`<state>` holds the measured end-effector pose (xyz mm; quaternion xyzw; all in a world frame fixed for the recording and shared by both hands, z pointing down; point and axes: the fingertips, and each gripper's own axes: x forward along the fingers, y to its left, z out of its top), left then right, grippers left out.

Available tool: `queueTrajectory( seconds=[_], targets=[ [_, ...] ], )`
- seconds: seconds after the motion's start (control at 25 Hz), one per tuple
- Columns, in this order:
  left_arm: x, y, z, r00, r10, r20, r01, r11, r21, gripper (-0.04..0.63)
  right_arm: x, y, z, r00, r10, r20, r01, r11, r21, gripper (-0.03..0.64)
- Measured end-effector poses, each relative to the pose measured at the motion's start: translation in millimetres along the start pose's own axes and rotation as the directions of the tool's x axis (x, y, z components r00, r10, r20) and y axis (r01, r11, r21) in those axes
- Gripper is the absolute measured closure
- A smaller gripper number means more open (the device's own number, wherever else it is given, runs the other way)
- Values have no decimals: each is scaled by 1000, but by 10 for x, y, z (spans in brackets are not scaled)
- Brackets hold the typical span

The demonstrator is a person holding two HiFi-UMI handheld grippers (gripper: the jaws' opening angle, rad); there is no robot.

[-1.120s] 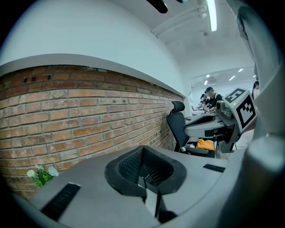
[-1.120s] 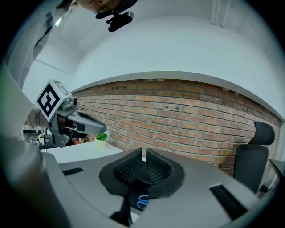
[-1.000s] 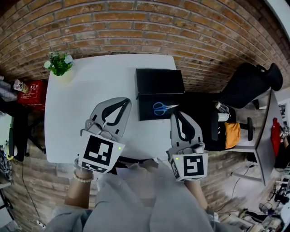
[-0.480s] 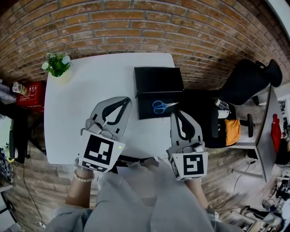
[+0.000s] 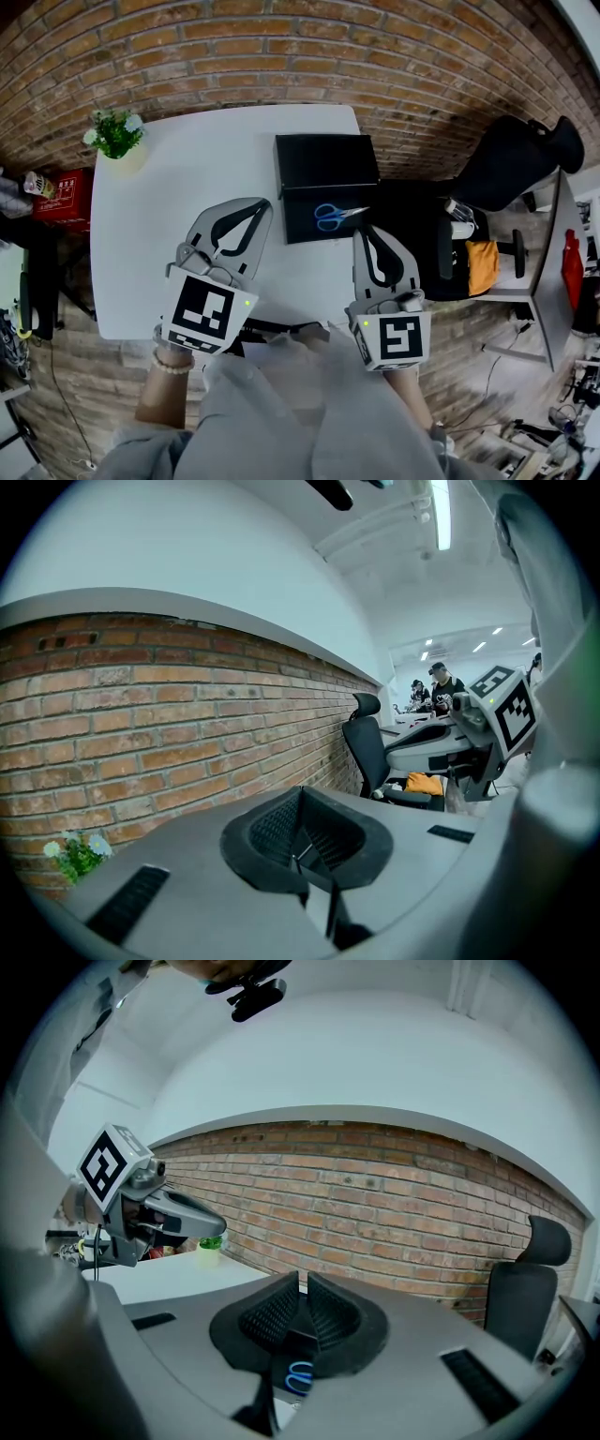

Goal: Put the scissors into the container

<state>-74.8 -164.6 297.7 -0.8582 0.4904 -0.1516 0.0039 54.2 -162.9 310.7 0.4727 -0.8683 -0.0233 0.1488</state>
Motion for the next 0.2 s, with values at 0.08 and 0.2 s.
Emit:
queueTrajectory(
  seconds=[0.08, 0.2],
  targets=[
    [15, 6, -5, 1000, 0, 1, 0, 1000, 0, 577, 12, -8, -5, 1000, 0, 0, 0, 1000, -2, 560],
    [39, 22, -19, 1000, 3, 1, -3, 1000, -3, 577, 36, -20, -4, 1000, 0, 6, 0, 1000, -3, 560]
  ],
)
